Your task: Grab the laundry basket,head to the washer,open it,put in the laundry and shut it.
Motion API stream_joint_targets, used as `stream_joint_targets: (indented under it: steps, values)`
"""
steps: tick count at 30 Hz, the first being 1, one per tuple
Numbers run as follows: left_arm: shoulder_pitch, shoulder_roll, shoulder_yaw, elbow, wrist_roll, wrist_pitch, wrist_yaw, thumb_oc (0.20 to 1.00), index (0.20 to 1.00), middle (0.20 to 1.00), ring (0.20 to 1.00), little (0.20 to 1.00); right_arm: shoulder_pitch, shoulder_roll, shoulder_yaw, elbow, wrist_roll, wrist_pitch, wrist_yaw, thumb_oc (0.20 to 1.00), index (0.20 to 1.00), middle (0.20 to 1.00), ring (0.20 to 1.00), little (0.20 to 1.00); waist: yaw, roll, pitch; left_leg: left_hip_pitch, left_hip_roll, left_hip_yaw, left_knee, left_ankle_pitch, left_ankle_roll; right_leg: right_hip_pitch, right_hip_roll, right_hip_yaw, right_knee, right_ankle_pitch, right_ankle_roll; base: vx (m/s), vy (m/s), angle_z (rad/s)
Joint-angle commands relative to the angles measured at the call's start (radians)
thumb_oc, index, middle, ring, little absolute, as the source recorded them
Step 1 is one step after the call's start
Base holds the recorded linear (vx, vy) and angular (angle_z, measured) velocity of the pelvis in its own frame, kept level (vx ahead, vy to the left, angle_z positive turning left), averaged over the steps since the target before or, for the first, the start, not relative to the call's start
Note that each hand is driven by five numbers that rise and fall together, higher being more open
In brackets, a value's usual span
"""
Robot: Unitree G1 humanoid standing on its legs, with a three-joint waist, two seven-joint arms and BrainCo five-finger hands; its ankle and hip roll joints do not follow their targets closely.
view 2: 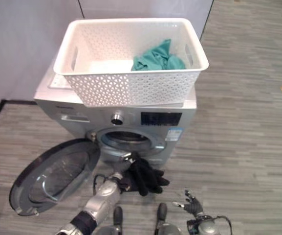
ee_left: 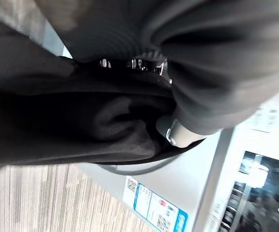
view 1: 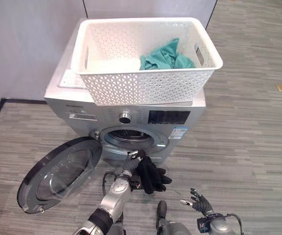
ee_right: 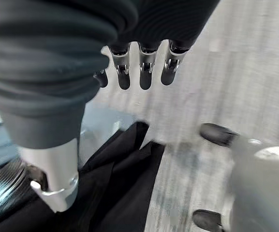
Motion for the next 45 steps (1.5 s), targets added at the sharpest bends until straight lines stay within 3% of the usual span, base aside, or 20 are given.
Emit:
stream_joint_targets:
  steps: [1, 8, 15, 16, 17, 18, 19, 23, 33, 45]
  values:
    - [-0.148, -0.059, 0.041, 0.029, -0.064, -0.09, 0.024, 0.2, 0.2, 0.2, 0.2, 0.2, -0.03, -0.005, -0.022, 0.019, 0.1, -0.018, -0.024, 1.0, 1.0, 1.0, 1.0, 1.0, -0.015, -0.029, 0.044, -0.084, -0.022, 0.066, -0.046, 0.074, 0.004, 0.049, 0.034, 0.009, 0.045, -0.146, 0.0, -0.03, -0.004, -0.11]
    - [-0.276, -0.104, 0.113, 0.107, -0.191, -0.111, 0.067, 0.2, 0.2, 0.2, 0.2, 0.2, -0.071, 0.014, -0.005, 0.08, 0.201, -0.018, -0.027, 1.0, 1.0, 1.0, 1.0, 1.0, -0.032, -0.051, 0.093, -0.127, -0.015, 0.081, -0.046, 0.086, 0.002, -0.025, 0.036, 0.022, 0.091, -0.146, -0.005, -0.07, -0.001, -0.06]
    - [-0.452, -0.081, 0.24, 0.242, -0.257, -0.141, 0.124, 0.2, 0.2, 0.2, 0.2, 0.2, -0.098, 0.018, 0.065, 0.013, 0.243, -0.034, -0.015, 1.0, 1.0, 1.0, 1.0, 1.0, -0.058, -0.105, 0.125, -0.167, -0.002, 0.104, -0.046, 0.094, -0.002, -0.095, 0.045, 0.046, 0.111, -0.133, -0.002, -0.05, -0.003, -0.12]
    - [-0.467, -0.075, 0.257, 0.252, -0.267, -0.147, 0.131, 0.2, 0.2, 0.2, 0.2, 0.2, -0.098, 0.016, 0.073, -0.001, 0.247, -0.041, -0.015, 1.0, 1.0, 1.0, 1.0, 1.0, -0.063, -0.113, 0.126, -0.159, -0.003, 0.097, -0.046, 0.071, -0.011, -0.089, 0.044, 0.054, 0.111, -0.151, 0.005, -0.03, -0.003, -0.07]
    - [-0.47, -0.074, 0.258, 0.253, -0.267, -0.147, 0.13, 0.2, 0.2, 0.2, 0.2, 0.2, -0.099, 0.016, 0.073, -0.001, 0.247, -0.042, -0.015, 1.0, 1.0, 1.0, 1.0, 1.0, -0.061, -0.111, 0.13, -0.17, 0.0, 0.106, -0.046, 0.094, -0.003, -0.1, 0.045, 0.047, 0.111, -0.132, -0.001, 0.03, -0.015, -0.13]
    - [-0.503, -0.065, 0.29, 0.268, -0.285, -0.159, 0.145, 0.2, 0.2, 0.2, 0.2, 0.2, -0.109, 0.017, 0.091, -0.018, 0.259, -0.049, -0.012, 1.0, 1.0, 1.0, 1.0, 1.0, -0.068, -0.128, 0.137, -0.171, 0.001, 0.1, -0.046, 0.072, -0.013, -0.103, 0.047, 0.057, 0.109, -0.147, 0.007, -0.04, -0.013, -0.15]
    - [-0.505, -0.064, 0.291, 0.269, -0.285, -0.159, 0.145, 0.2, 0.2, 0.2, 0.2, 0.2, -0.11, 0.017, 0.092, -0.017, 0.259, -0.049, -0.012, 1.0, 1.0, 1.0, 1.0, 1.0, -0.068, -0.129, 0.138, -0.17, 0.0, 0.1, -0.046, 0.072, -0.013, -0.102, 0.047, 0.058, 0.11, -0.148, 0.007, 0.01, -0.022, -0.16]
    - [-0.614, -0.012, 0.374, 0.342, -0.344, -0.183, 0.179, 0.2, 0.2, 0.2, 0.2, 0.2, -0.149, 0.03, 0.141, -0.061, 0.308, -0.066, -0.005, 1.0, 1.0, 1.0, 1.0, 1.0, -0.076, -0.178, 0.178, -0.212, 0.009, 0.106, -0.039, 0.076, -0.017, -0.146, 0.057, 0.064, 0.116, -0.138, 0.009, -0.07, -0.026, -0.07]
    - [-0.804, 0.074, 0.468, 0.414, -0.434, -0.216, 0.201, 0.2, 0.2, 0.2, 0.2, 0.2, -0.248, 0.051, 0.23, -0.136, 0.4, -0.104, -0.004, 1.0, 1.0, 1.0, 1.0, 1.0, -0.078, -0.215, 0.253, -0.291, 0.01, 0.099, -0.038, 0.087, -0.023, -0.229, 0.062, 0.043, 0.132, -0.126, 0.016, -0.04, -0.02, 0.01]
    - [-0.907, 0.06, 0.455, 0.319, -0.47, -0.278, 0.246, 0.2, 0.2, 0.2, 0.2, 0.2, -0.327, 0.025, 0.282, -0.267, 0.431, -0.144, -0.018, 1.0, 1.0, 1.0, 1.0, 1.0, -0.083, -0.238, 0.3, -0.394, 0.026, 0.064, -0.04, 0.096, -0.029, -0.339, 0.079, 0.005, 0.156, -0.13, 0.01, -0.01, -0.044, 0.07]
